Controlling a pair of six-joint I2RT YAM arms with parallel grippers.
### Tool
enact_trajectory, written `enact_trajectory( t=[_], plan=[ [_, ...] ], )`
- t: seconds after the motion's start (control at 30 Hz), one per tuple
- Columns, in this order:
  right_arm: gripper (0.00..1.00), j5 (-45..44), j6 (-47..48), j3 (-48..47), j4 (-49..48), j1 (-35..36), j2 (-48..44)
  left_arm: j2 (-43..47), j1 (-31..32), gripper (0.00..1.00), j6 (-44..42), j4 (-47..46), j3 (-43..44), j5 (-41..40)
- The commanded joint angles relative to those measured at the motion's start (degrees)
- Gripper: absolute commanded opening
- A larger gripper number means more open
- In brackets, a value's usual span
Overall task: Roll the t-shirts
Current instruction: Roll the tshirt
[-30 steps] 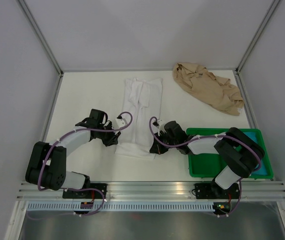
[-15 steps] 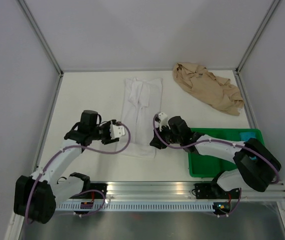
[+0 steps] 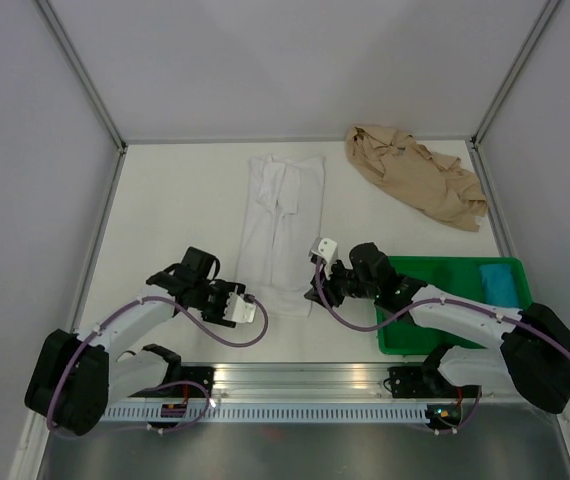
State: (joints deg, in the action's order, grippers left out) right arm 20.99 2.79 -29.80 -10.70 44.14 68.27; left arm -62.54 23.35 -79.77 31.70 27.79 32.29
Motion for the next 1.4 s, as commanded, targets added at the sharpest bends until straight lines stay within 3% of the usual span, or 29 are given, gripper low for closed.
enact_trajectory(
  t=[0.0,0.53,0.63,0.7,0.8,0.87,0.97,1.17,1.37],
  plan=[
    [0.47,1.1,6.2,0.0,1.2,2.4,2.7,-1.4,0.3,0.60,-4.0,1.1,1.4,-1.2],
    [0.47,-4.5,13.2,-6.5,5.2,9.4,15.2,-7.0,0.3,0.49,-0.7,-0.2,2.6,-3.5],
    [0.46,-4.5,12.5,-7.9,6.1,9.5,17.9,-7.1,0.3,0.40,-0.8,-0.2,2.4,-3.6],
    [0.46,-4.0,12.4,-9.4,7.4,9.5,19.2,-6.8,0.3,0.26,-0.6,-0.2,2.4,-3.6],
    [0.46,-3.6,12.6,-10.2,8.8,9.5,19.5,-6.7,0.2,0.18,-0.4,-0.2,2.5,-3.3],
    [0.46,-4.0,12.5,-10.5,9.5,9.5,18.7,-6.6,0.2,0.03,0.0,-0.2,3.1,-2.6],
    [0.46,-4.9,13.4,-9.3,9.8,9.6,15.9,-6.9,0.2,0.02,3.2,-0.6,4.4,-2.1],
    [0.47,-6.9,17.3,-3.1,1.6,9.7,9.3,-7.1,0.0,0.02,10.1,-0.8,7.5,-0.9],
    [0.48,-7.2,22.5,-2.4,1.2,13.8,13.5,-6.6,-0.1,0.02,11.5,-0.3,8.0,-1.0]
  ],
)
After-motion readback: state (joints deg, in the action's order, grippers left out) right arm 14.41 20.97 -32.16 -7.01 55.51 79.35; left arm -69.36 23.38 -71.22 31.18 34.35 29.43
